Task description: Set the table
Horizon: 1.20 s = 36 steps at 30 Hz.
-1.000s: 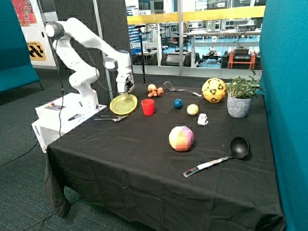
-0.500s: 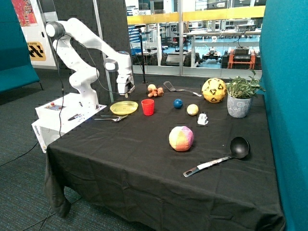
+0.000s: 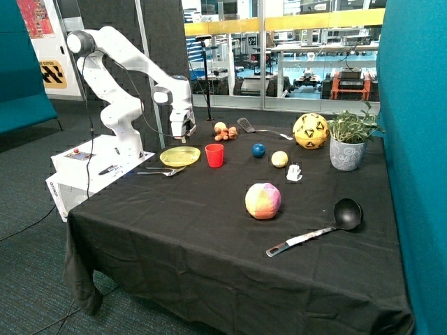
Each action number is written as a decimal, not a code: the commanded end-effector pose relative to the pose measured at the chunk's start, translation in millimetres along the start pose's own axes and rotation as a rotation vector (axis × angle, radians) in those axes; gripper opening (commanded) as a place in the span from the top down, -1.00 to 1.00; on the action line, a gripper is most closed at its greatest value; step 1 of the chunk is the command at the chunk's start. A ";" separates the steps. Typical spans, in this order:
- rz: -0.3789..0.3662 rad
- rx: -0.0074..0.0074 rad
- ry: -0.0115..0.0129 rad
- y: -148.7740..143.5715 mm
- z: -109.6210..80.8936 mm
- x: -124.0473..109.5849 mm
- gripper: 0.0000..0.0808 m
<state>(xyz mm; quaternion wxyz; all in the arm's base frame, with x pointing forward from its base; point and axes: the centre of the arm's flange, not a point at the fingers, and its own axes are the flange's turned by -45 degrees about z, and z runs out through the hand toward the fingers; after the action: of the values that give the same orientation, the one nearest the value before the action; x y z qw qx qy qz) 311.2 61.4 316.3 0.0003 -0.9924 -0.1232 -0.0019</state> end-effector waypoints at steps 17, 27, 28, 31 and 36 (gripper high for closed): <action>-0.044 0.0000 -0.0038 45.3 -41.5 8.2 0.23; -0.038 0.0000 -0.0038 82.3 -41.8 27.1 0.23; -0.037 0.0000 -0.0038 87.7 -41.5 30.2 0.21; -0.027 0.0000 -0.0038 100.9 -39.7 40.6 0.22; -0.065 0.0001 -0.0038 111.5 -43.7 66.6 0.21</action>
<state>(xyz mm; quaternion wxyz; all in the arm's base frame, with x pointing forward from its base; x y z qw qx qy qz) 373.2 -19.6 357.7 -0.0005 -0.9895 -0.1447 0.0011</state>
